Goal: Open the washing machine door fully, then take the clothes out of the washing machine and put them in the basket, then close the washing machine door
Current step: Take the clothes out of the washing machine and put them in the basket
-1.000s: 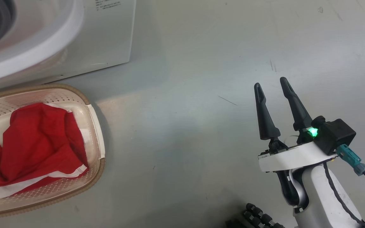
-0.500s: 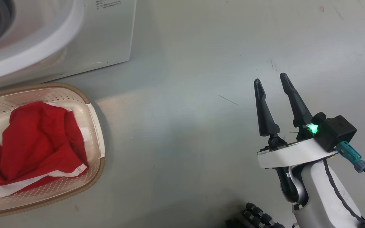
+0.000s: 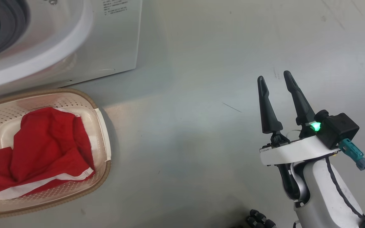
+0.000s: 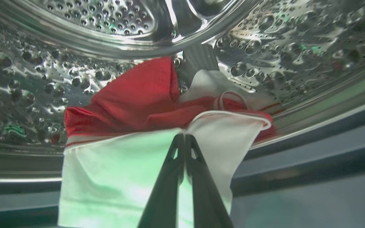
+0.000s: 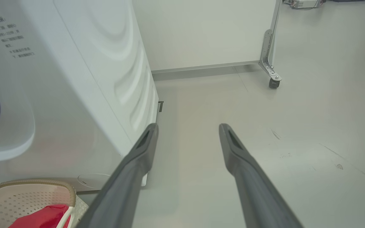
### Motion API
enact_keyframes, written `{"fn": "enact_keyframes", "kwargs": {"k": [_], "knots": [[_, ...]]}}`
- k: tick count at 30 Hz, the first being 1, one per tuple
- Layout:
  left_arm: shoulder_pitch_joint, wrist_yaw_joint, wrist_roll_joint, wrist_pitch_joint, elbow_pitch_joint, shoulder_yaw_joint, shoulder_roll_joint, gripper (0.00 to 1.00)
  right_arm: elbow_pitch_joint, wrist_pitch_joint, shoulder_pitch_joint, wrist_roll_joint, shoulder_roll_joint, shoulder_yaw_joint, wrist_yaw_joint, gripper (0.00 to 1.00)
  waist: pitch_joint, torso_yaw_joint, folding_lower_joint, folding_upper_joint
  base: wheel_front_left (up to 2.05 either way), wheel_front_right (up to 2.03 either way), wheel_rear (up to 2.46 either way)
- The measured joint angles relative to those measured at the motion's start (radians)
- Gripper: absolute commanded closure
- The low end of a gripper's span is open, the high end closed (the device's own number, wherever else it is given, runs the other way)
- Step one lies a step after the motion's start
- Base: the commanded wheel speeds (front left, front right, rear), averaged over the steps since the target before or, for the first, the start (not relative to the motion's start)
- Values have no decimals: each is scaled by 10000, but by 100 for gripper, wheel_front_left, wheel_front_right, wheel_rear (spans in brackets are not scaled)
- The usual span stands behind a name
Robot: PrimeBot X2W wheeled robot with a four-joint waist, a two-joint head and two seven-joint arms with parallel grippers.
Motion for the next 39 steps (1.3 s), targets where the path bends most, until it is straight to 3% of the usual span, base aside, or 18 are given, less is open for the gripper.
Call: {"fn": "enact_keyframes", "kwargs": {"k": [14,30,39], "knots": [[816,-203,-520,-2752,105,-71,-1166,100,330,-31,13,-384,-4,-468,19,0,-1006,555,0,0,0,0,0],[2591,-380,-594,-5453,35,-410,-1549,100,683,-35,531,-535,-52,-800,186,0,-2440,1285,0,0,0,0,0],[3498,-384,-564,-5624,-727,-583,-1674,100,853,-36,942,-573,-52,-857,347,0,-3310,1619,0,0,0,0,0]]}}
